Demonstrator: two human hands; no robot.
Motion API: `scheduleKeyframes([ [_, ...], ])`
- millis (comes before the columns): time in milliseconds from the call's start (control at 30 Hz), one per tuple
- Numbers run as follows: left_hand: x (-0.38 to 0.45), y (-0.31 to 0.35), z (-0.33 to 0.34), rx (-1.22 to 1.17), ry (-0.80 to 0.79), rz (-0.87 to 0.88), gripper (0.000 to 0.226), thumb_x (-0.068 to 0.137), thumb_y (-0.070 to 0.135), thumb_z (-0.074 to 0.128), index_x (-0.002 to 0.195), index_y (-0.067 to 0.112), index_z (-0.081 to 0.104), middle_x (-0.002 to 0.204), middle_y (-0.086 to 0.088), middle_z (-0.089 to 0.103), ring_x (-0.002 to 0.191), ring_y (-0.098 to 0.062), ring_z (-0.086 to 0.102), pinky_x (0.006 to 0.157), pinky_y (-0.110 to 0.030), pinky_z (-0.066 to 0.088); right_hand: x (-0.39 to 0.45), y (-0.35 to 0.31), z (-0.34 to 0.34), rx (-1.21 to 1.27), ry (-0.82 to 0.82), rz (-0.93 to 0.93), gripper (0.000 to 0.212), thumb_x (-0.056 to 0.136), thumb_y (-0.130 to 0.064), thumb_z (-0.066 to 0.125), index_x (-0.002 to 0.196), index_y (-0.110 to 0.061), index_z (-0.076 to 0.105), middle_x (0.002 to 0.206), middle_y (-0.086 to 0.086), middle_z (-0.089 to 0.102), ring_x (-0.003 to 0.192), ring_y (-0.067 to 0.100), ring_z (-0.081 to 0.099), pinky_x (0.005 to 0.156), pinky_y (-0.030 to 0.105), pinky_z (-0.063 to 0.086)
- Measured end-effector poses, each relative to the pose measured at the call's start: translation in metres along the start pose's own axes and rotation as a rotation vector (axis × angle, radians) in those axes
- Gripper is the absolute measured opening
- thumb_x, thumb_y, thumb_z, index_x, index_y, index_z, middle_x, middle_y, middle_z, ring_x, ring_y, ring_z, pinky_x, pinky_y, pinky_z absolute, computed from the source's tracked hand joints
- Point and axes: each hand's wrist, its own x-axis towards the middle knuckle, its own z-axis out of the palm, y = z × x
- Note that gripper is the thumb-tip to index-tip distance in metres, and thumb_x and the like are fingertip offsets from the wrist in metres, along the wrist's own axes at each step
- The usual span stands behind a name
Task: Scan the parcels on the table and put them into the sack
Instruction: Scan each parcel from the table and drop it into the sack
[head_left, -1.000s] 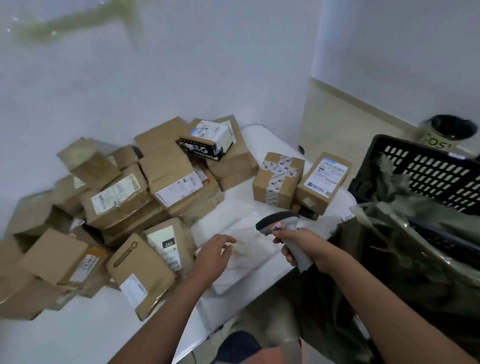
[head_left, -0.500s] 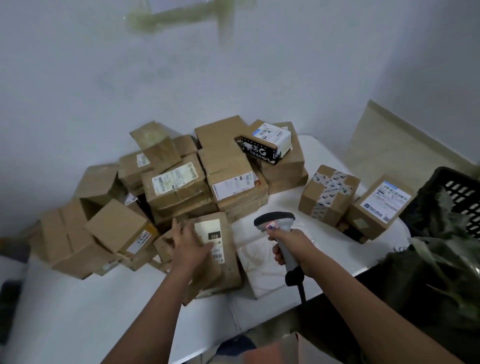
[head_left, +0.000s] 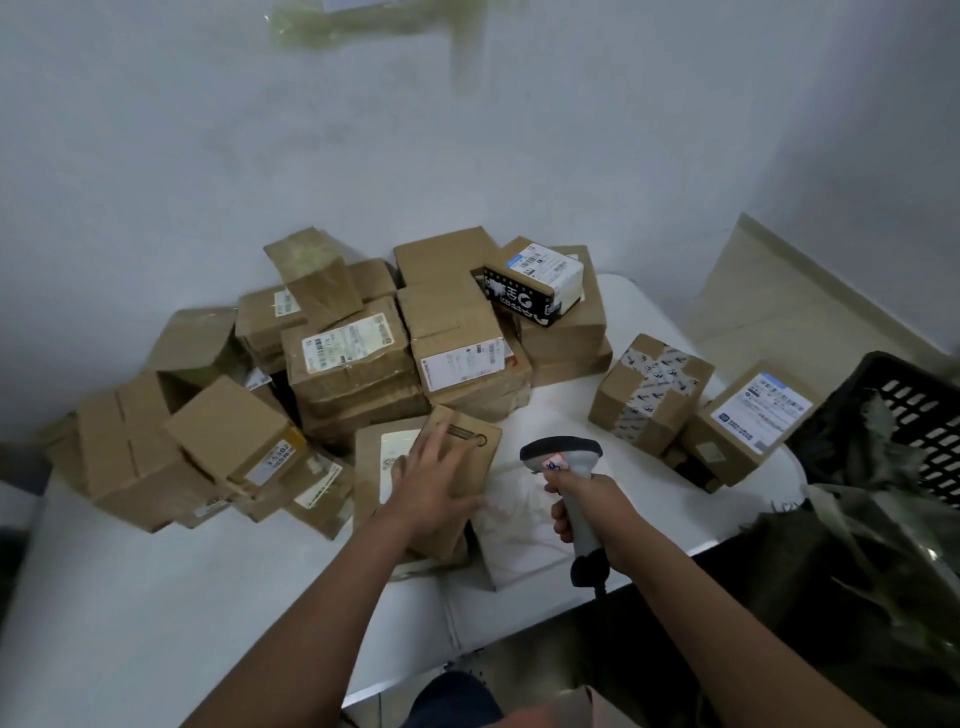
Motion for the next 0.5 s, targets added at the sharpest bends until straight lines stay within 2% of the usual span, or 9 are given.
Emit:
scheduleKeyframes([
  [33, -0.002, -0.002, 0.000, -0.016, 0.019, -0.027, 0.084, 0.081, 0.060, 0.067, 0.150, 0.045, 0.022, 0.161, 0.013, -0.018, 0.150, -0.027, 0.001, 0.117, -0.059, 0.012, 0.000, 0.001, -0.002, 0.005, 0.003, 0.004, 0.031, 0.093, -0.027, 0.063, 0.102, 0.003, 0.063, 0.059, 0.010, 0.058, 0.047, 0.020, 0.054, 0.047, 0.026, 0.044],
  [100, -0.008, -0.009, -0.002, -0.095, 0.023, -0.189, 0.098, 0.078, 0.057, 0.073, 0.153, 0.043, 0.011, 0.163, 0.004, -0.017, 0.150, -0.032, 0.001, 0.117, -0.058, 0.016, -0.002, 0.001, -0.005, 0.011, 0.009, 0.014, 0.030, 0.093, -0.026, 0.063, 0.102, 0.003, 0.063, 0.058, 0.010, 0.058, 0.046, 0.020, 0.054, 0.047, 0.026, 0.043],
  [167, -0.015, -0.018, -0.007, -0.157, -0.063, -0.368, 0.116, 0.076, 0.055, 0.076, 0.155, 0.035, -0.006, 0.163, -0.009, -0.017, 0.150, -0.035, 0.002, 0.116, -0.052, 0.021, -0.003, 0.002, -0.007, 0.019, 0.006, 0.014, 0.029, 0.093, -0.026, 0.063, 0.101, 0.003, 0.063, 0.057, 0.009, 0.058, 0.046, 0.020, 0.054, 0.046, 0.025, 0.043],
  [233, -0.022, -0.023, -0.009, -0.104, -0.149, -0.453, 0.125, 0.075, 0.057, 0.076, 0.155, 0.022, -0.014, 0.162, -0.015, -0.009, 0.150, -0.036, 0.002, 0.117, -0.048, 0.021, -0.005, 0.003, -0.007, 0.024, 0.004, 0.011, 0.028, 0.093, -0.025, 0.063, 0.100, 0.003, 0.062, 0.057, 0.010, 0.058, 0.045, 0.020, 0.054, 0.046, 0.025, 0.043],
  [300, -0.024, -0.024, -0.009, -0.082, -0.158, -0.501, 0.124, 0.075, 0.057, 0.075, 0.156, 0.017, -0.010, 0.162, -0.018, -0.001, 0.150, -0.036, 0.006, 0.117, -0.047, 0.024, -0.008, 0.004, -0.007, 0.014, 0.001, 0.013, 0.029, 0.094, -0.025, 0.062, 0.100, 0.003, 0.063, 0.059, 0.011, 0.058, 0.046, 0.020, 0.054, 0.046, 0.025, 0.044],
  [433, -0.016, -0.023, -0.009, -0.072, -0.180, -0.512, 0.119, 0.068, 0.059, 0.079, 0.155, 0.015, 0.011, 0.156, -0.012, 0.030, 0.141, -0.034, 0.031, 0.110, -0.042, 0.033, -0.012, 0.006, -0.009, 0.003, -0.006, 0.002, 0.029, 0.093, -0.027, 0.063, 0.098, 0.002, 0.064, 0.059, 0.011, 0.059, 0.047, 0.020, 0.055, 0.046, 0.024, 0.044],
  [500, -0.016, -0.023, -0.013, -0.166, -0.165, -0.528, 0.111, 0.070, 0.052, 0.082, 0.152, 0.012, 0.019, 0.149, -0.010, 0.039, 0.135, -0.033, 0.039, 0.106, -0.040, 0.038, -0.014, 0.008, -0.011, 0.007, -0.004, -0.006, 0.029, 0.093, -0.027, 0.063, 0.097, 0.001, 0.064, 0.058, 0.010, 0.059, 0.047, 0.020, 0.055, 0.047, 0.025, 0.045],
])
